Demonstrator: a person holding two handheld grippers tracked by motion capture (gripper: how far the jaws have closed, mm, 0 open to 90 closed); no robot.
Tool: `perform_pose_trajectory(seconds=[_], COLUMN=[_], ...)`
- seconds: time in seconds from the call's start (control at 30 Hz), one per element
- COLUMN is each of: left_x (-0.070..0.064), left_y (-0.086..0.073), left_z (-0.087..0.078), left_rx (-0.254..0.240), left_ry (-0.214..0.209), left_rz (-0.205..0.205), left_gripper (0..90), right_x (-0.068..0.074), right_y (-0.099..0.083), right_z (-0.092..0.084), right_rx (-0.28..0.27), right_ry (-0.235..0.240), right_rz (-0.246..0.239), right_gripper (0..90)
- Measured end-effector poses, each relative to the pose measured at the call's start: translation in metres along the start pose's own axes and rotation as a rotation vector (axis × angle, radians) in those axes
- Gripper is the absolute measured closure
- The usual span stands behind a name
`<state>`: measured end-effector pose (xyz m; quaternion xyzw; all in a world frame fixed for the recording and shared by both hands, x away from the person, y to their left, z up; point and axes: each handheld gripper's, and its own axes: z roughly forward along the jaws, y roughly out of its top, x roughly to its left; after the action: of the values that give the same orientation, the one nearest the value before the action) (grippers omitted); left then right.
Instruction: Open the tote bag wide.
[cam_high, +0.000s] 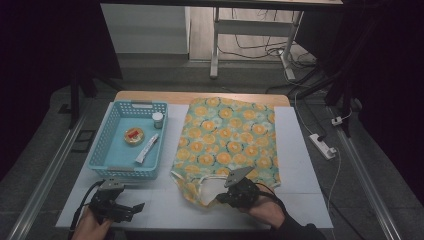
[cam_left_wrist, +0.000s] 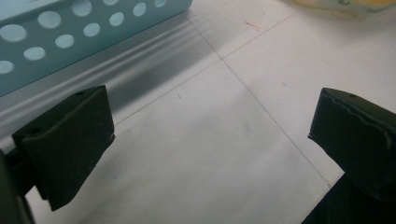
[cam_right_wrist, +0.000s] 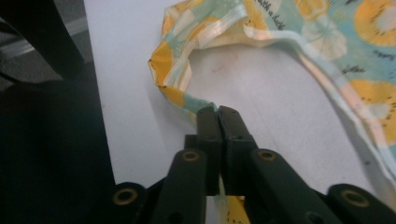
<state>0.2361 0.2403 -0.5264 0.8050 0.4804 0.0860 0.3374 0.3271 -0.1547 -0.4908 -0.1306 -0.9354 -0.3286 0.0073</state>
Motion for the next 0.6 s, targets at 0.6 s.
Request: perform_pose_trajectory(seconds=[0.6], left_x=[-0.0001], left_y=[0.0001], left_z=[0.0001], left_rx=[0.001], left_ry=[0.000], left_rz=[0.001], left_gripper=[0.1], right_x=[-0.0049], right_y=[0.0001], right_z=[-0.0014], right_rx=[-0.018], right_ry=[0.029], right_rz=[0.042], right_gripper=[81.6])
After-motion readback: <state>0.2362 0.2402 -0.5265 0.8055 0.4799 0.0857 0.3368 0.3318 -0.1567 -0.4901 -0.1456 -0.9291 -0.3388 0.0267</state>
